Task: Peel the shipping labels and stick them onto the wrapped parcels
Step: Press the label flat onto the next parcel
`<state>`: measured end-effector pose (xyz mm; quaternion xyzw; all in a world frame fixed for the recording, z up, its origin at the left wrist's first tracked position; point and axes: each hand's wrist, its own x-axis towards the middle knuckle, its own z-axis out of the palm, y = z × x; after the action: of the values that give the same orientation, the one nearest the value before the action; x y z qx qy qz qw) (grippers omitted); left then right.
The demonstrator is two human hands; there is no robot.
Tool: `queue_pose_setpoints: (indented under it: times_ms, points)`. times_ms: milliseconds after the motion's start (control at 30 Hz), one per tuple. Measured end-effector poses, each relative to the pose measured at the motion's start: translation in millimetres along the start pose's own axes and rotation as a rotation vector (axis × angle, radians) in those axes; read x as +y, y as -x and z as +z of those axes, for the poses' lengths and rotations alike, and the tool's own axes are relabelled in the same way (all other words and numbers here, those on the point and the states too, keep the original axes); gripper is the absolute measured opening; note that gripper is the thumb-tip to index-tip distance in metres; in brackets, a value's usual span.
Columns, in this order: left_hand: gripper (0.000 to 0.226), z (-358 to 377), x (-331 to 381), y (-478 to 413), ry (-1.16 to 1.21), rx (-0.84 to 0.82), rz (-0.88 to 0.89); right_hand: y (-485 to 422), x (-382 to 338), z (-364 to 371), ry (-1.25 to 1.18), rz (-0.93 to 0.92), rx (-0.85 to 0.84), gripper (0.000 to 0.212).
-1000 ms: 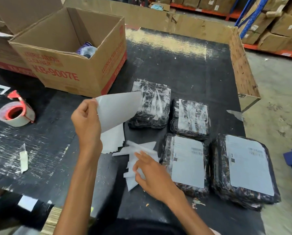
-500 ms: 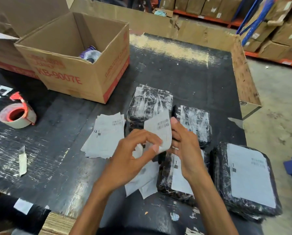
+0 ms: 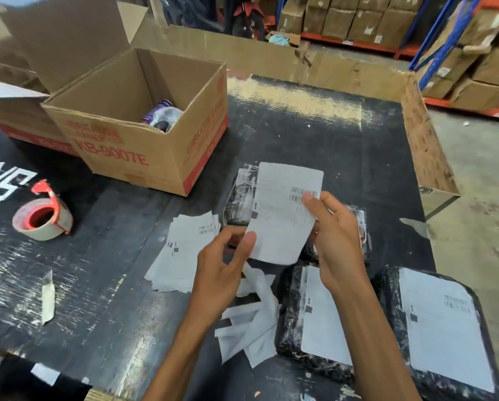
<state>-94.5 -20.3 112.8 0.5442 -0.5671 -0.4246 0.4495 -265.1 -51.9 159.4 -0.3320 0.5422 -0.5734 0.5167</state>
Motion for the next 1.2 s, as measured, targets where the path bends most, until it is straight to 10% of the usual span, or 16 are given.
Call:
queue_pose_setpoints:
  times_ms: [233,700,967,1100,1200]
  points:
    - [0.022,5,1,-37,0.023,0.19,-0.009,-46,3,11,0.154,-0.06,0.002,0.014]
    - [0.023,29,-47,-114,-0.83,0.336,0.196,-134,66,6,1.021,-0.242,0.114,0.027]
    - [0.028,14,-35,-131,-1.016,0.279,0.013,-124,61,16,1.242,-0.386,0.347,0.065]
    - [0.039,23,-41,-159,-0.906,0.113,0.333,-120,61,27,1.356,-0.525,0.123,0.052]
    - [0.051,32,-52,-176,-0.896,-0.179,0.217,-121,77,28,1.362,-0.338,-0.029,0.054]
